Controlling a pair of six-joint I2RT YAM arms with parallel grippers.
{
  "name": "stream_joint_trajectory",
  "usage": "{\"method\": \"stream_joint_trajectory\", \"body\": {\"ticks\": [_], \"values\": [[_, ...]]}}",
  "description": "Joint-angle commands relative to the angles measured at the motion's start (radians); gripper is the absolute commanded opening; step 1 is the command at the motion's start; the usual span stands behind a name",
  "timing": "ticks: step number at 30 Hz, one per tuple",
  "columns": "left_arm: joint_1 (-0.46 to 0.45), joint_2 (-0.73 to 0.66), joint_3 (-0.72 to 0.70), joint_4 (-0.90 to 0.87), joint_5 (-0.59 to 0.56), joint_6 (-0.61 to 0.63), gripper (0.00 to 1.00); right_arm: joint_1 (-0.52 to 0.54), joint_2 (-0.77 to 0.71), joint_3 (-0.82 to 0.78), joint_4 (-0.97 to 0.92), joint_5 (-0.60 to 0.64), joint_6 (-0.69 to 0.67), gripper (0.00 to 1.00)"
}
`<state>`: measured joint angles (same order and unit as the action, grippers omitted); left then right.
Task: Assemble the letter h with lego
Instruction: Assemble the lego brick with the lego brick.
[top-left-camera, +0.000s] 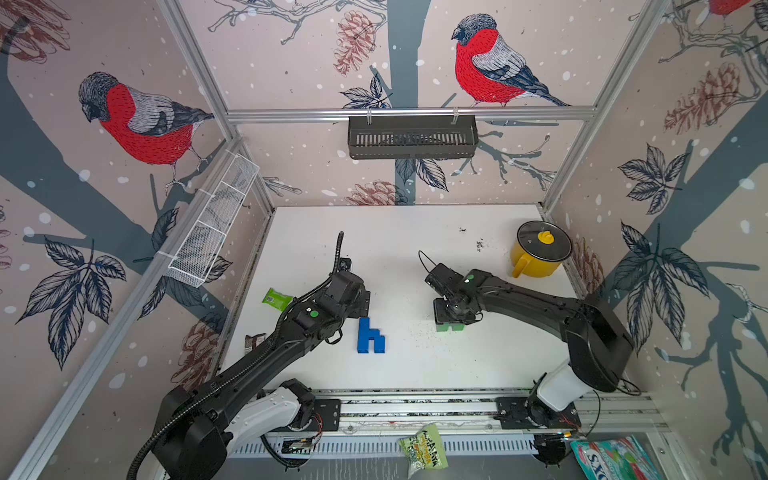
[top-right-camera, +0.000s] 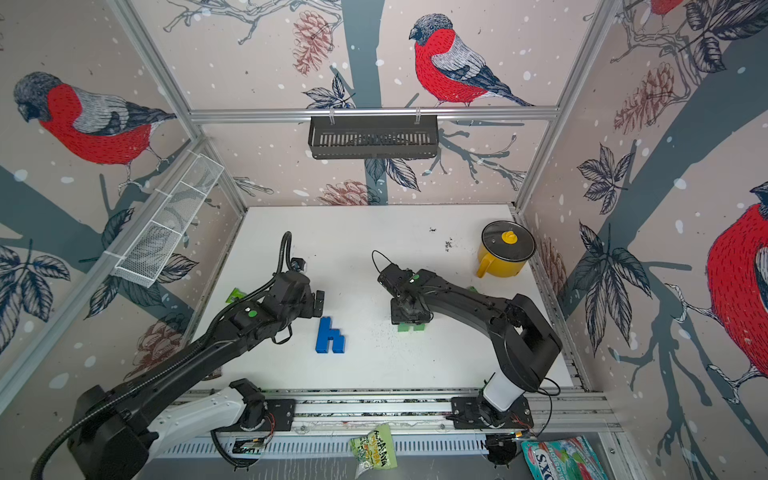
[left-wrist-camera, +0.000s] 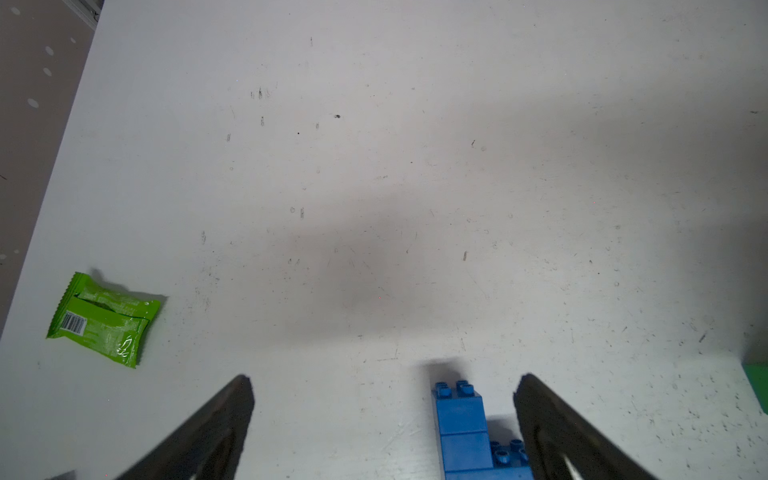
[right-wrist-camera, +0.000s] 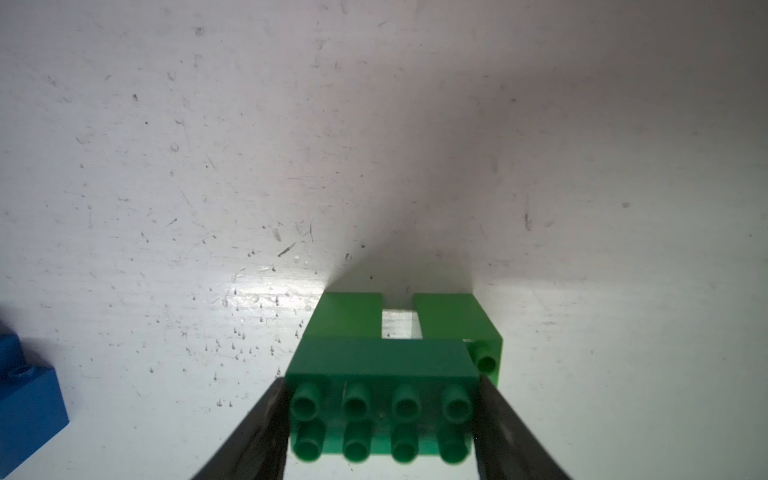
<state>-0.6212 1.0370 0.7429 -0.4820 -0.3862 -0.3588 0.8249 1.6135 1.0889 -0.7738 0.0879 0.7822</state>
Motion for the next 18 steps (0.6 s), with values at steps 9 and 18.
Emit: {"method": "stream_joint_trajectory", "body": {"ticks": [9, 18], "values": [[0.0, -0.005, 0.008, -0.004, 0.004, 0.008, 0.98, 0.011, -0.021, -0.001, 0.0, 0.007, 0.043, 0.73], [0.0, -0.006, 0.008, -0.006, 0.002, 0.009, 0.98, -0.033, -0.093, 0.053, -0.072, 0.054, 0.026, 0.78]]}}
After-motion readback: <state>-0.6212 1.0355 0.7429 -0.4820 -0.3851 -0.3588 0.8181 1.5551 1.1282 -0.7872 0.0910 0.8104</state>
